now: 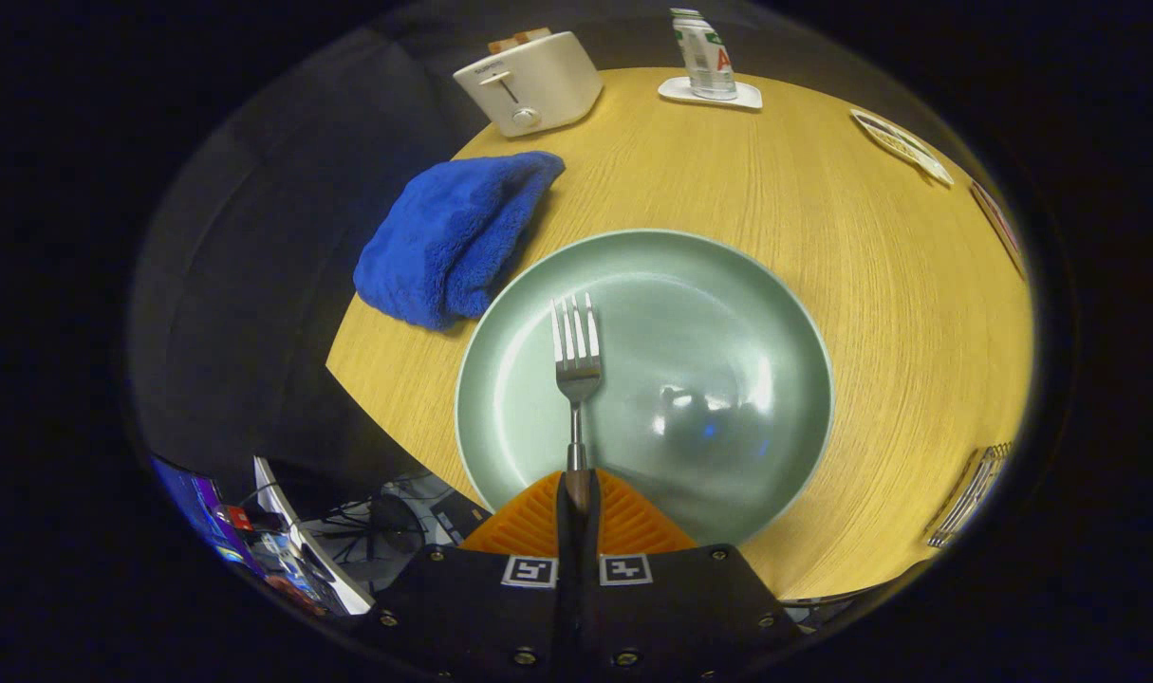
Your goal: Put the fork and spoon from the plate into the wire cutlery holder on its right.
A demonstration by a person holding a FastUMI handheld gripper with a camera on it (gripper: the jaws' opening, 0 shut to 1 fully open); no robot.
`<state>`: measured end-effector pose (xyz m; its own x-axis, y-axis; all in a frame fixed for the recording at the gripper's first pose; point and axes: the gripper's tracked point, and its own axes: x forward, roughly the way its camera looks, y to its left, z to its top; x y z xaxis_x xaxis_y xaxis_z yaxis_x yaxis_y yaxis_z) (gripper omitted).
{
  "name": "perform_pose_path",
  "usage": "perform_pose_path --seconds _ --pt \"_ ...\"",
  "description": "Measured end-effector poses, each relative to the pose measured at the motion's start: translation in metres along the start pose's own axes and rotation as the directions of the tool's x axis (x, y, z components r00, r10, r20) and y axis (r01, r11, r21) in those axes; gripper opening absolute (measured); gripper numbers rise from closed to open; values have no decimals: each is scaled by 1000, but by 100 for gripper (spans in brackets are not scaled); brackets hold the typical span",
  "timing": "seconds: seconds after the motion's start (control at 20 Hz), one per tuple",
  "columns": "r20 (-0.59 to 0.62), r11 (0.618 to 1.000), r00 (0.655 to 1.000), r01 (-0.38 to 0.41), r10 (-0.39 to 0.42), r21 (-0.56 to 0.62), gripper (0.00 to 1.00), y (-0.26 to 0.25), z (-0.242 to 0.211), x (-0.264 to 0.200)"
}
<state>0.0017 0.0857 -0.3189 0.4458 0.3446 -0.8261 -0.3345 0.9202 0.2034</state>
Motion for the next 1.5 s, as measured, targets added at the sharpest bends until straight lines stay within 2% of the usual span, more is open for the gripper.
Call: perform_pose_path --seconds 0.4,0.7,0.95,1.15,1.3,1.5 --pt "160 986 987 -28 1 165 2 -32 32 -63" --pt "331 949 938 -9 -100 314 2 -82 54 -127" --pt "434 888 871 3 -228 461 2 -135 44 -185" --pt "442 821 835 20 -327 570 2 -176 13 -221" --pt "404 771 833 42 -379 636 2 -199 -20 -233" --pt "343 730 853 62 -393 681 2 -210 -60 -230"
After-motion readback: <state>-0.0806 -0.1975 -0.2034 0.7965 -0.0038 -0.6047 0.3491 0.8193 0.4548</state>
